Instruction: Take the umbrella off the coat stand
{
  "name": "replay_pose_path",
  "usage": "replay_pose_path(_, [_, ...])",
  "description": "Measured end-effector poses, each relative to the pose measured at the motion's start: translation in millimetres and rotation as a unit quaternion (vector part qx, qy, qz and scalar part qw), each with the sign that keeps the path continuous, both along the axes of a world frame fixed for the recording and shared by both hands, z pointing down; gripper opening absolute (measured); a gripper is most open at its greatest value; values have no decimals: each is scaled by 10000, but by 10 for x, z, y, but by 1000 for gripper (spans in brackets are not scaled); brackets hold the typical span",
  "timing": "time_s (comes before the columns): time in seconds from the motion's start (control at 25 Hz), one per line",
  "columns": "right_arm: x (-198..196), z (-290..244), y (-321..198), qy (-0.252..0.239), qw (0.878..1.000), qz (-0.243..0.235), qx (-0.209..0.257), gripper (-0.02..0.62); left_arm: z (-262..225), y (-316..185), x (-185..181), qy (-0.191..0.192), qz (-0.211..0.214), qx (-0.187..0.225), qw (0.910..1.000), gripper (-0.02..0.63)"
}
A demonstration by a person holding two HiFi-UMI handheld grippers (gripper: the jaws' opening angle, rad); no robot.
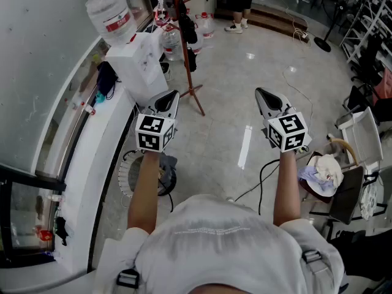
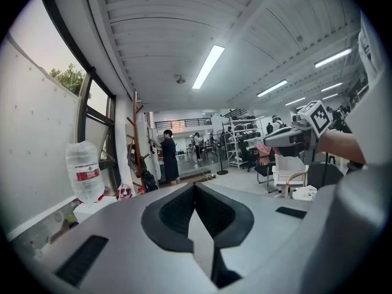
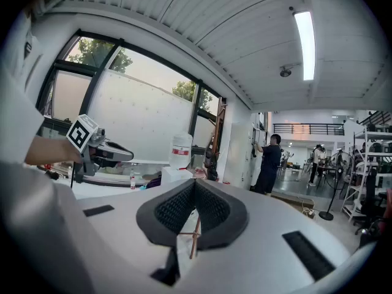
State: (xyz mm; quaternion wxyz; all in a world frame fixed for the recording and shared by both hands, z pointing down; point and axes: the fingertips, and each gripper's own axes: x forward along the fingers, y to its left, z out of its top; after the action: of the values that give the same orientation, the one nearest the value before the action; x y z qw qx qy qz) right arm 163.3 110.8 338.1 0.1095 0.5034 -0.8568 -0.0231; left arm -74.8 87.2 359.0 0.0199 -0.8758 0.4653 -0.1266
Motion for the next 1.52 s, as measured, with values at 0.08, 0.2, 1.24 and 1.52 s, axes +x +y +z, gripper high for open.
replay_pose_path(0.08, [53,-12,-11,15,10000,-14,25,25,-6,-8,75,-1,17,0,10000,15])
replay_pose_path(0.2, [142,-19,-25,24,10000,-27,50,25,-16,-12,184,-3,25,5,10000,15])
replay_pose_path(1.24, [1053,243,-174,-477,9979,-434,-37,26,268,217,840,-72,-630,-390,9972,15])
replay_pose_path(1.52, [845,362,-563,-334,9981,-511,-105,66,386,-268,544,-186,-816,-319,9960,15])
